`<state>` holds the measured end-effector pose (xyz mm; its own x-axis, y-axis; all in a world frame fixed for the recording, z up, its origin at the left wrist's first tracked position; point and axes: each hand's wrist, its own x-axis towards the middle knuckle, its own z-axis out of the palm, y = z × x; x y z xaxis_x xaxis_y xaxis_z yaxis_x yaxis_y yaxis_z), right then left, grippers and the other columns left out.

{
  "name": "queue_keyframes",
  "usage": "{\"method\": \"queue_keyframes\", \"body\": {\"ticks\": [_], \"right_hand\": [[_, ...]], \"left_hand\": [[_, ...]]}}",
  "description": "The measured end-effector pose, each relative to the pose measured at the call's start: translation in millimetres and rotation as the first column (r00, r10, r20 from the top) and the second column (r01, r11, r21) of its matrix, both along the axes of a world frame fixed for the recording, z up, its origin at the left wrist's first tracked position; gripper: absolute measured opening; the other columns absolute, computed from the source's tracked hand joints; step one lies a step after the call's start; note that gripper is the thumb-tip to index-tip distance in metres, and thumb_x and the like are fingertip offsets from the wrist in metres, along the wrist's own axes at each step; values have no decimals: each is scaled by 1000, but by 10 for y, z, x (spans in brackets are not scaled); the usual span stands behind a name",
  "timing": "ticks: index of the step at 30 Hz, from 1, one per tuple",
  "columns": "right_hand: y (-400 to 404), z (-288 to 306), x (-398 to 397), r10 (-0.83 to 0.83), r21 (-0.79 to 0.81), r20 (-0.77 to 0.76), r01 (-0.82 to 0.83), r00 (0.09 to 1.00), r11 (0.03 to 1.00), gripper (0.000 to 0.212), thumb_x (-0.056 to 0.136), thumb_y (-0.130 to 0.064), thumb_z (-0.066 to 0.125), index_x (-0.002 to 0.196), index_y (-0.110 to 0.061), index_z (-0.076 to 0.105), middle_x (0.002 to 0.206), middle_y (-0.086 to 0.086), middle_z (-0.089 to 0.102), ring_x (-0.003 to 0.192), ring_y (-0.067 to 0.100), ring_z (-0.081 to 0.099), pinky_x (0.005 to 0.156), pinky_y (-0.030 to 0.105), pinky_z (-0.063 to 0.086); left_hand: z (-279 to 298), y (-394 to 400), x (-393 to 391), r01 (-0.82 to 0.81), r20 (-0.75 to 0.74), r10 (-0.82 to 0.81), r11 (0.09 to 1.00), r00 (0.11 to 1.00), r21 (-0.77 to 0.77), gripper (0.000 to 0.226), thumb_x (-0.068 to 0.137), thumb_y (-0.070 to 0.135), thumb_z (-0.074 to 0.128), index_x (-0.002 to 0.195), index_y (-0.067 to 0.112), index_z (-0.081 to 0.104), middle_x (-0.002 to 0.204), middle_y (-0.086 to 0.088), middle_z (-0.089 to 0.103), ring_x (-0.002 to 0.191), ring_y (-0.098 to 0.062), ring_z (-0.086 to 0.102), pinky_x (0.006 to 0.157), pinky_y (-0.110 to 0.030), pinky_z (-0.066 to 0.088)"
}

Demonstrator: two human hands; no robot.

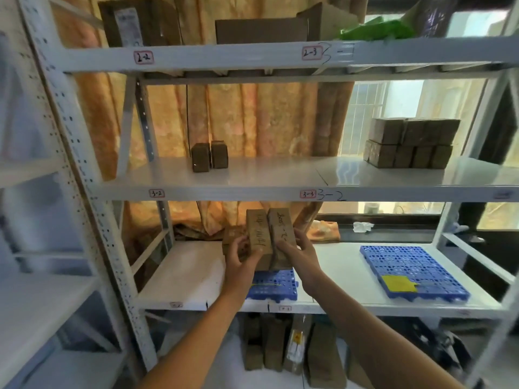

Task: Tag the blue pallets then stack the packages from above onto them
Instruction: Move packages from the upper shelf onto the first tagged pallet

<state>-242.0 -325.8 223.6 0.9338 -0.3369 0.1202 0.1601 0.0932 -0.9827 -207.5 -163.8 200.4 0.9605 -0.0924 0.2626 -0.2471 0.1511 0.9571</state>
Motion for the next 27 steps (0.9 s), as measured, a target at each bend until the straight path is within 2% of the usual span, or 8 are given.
{"method": "queue_keyframes", "body": {"ticks": [3, 6, 10, 15, 18, 21, 24, 27], "right_hand": [[-28, -224, 143, -5, -35, -58, 3, 998, 999, 67, 74, -43, 90, 131, -35, 56, 116, -7, 70, 103, 15, 72, 83, 32, 64], [-66, -480, 377, -41, 14, -137, 43, 990, 999, 57, 78, -37, 88, 125, -27, 58, 114, 1, 72, 94, 15, 75, 66, 22, 62], [-183, -767, 783, -162, 188, -297, 223, 941, 956, 47, 90, -41, 74, 126, -19, 54, 111, 8, 70, 94, 22, 73, 54, 23, 59], [-481, -1076, 1523, -287, 106, -373, 347, 882, 932, 54, 92, -41, 73, 133, -7, 60, 115, 12, 72, 93, 22, 71, 64, 27, 58], [-575, -1175, 1965, -342, 51, -413, 396, 844, 917, 61, 88, -40, 79, 134, -7, 57, 113, 15, 70, 90, 22, 68, 73, 32, 55], [-647, -1291, 2362, -333, -23, -469, 365, 818, 931, 52, 88, -40, 80, 123, -5, 65, 97, 8, 72, 80, 16, 68, 62, 25, 52], [-724, -1388, 2643, -313, -58, -517, 333, 797, 941, 44, 91, -35, 77, 120, -2, 73, 100, 12, 76, 87, 26, 73, 78, 36, 61], [-779, -1469, 2813, -329, -87, -542, 338, 773, 937, 34, 93, -31, 75, 113, -4, 76, 85, 6, 75, 74, 19, 70, 63, 26, 53]], "left_hand": [[-217, -25, 132, -14, -58, 15, 999, 998, 31, 49, 77, 40, 76, 123, 36, 61, 126, 3, 69, 119, -18, 64, 106, -45, 51], [-432, -16, 310, -6, -110, 13, 998, 994, 62, 43, 84, 31, 76, 125, 31, 61, 123, 3, 70, 117, -18, 64, 107, -46, 50], [-646, 37, 704, -104, -212, 106, 994, 972, 24, 38, 86, 33, 74, 122, 27, 63, 119, 2, 69, 111, -19, 65, 102, -46, 53], [-797, 183, 1482, -201, -246, 198, 979, 949, 11, 36, 84, 41, 69, 117, 27, 63, 115, 0, 69, 107, -22, 67, 78, -28, 57], [-881, 242, 1989, -194, -261, 185, 981, 947, -7, 39, 84, 40, 69, 117, 21, 64, 117, -9, 69, 110, -32, 66, 90, -48, 57], [-903, 258, 2419, -205, -247, 206, 978, 947, 30, 38, 80, 45, 67, 113, 27, 65, 116, -5, 68, 109, -27, 66, 92, -45, 57], [-881, 231, 2750, -243, -238, 245, 969, 940, 38, 48, 78, 53, 66, 118, 27, 65, 119, -1, 67, 110, -21, 65, 97, -47, 55], [-878, 205, 3005, -283, -188, 293, 956, 937, 80, 47, 80, 54, 64, 120, 29, 64, 118, 3, 66, 108, -12, 63, 95, -41, 54]]}}
